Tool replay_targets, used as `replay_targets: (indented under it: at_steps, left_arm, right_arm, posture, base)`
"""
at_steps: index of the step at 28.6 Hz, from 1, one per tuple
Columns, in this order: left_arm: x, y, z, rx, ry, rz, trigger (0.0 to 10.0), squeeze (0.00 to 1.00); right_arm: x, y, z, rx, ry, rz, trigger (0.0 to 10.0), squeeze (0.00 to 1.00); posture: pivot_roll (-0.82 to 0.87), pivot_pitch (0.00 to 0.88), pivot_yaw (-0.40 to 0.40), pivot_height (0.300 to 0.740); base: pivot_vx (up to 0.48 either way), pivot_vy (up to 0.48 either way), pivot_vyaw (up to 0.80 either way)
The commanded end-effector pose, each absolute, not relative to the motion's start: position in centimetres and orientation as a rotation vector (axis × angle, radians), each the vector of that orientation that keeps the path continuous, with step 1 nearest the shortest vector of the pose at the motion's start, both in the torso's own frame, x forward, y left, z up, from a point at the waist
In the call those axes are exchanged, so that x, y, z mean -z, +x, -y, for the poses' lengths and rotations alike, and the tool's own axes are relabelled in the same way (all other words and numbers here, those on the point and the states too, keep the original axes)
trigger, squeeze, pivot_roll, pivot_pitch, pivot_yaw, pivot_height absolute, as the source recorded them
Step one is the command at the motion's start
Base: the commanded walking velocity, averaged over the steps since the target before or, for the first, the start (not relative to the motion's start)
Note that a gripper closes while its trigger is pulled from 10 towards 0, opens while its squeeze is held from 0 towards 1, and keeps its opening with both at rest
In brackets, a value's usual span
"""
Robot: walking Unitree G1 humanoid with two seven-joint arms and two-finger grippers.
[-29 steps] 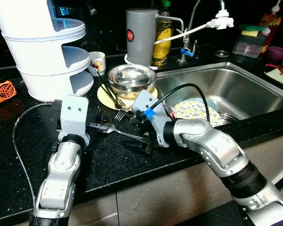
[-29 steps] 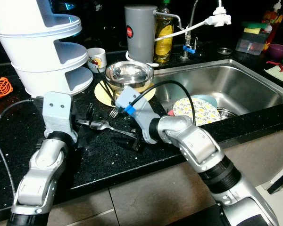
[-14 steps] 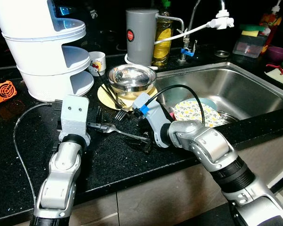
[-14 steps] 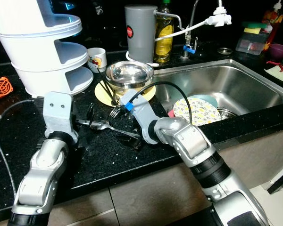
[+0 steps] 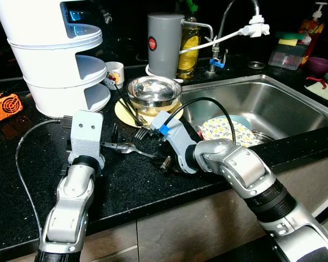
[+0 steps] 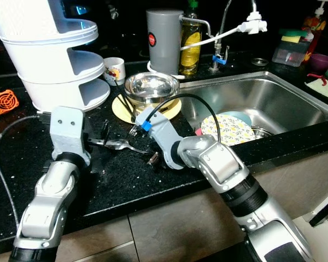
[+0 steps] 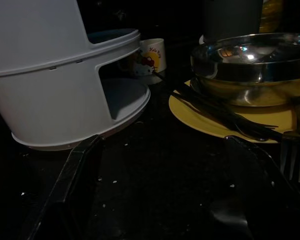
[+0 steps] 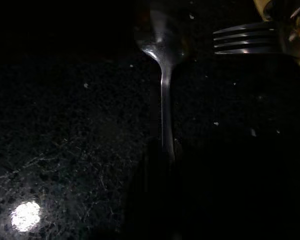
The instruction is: Kitchen organization
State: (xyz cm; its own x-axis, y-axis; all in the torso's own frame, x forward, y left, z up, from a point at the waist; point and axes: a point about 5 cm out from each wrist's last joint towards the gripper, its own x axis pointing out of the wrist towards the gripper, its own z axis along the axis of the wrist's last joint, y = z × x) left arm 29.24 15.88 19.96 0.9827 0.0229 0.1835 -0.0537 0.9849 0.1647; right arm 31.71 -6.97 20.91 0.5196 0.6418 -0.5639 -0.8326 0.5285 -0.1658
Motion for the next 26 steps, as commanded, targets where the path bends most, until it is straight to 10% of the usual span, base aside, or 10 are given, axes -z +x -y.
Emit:
replay_targets:
  at_steps: [1,26]
  left_arm:
    - [-19.9,29.1,-15.8,-0.036,0.165,0.182,10.0,0.0]
    - [-20.0,29.5,-15.7,-0.026,0.166,0.188,10.0,0.0]
  right_arm:
    - [-18.7,31.5,7.8,-0.886,-0.473,-0.596,0.0,0.0]
    - [-28.9,34.1,9.9,-0.877,0.543,0.112,0.0,0.0]
  posture:
    - [0.05,0.0,-0.02,0.74]
    - [0.05,0.0,-0.013,0.74]
  base:
    - [0.0,0.0,0.0]
    - [0.0,0.0,0.0]
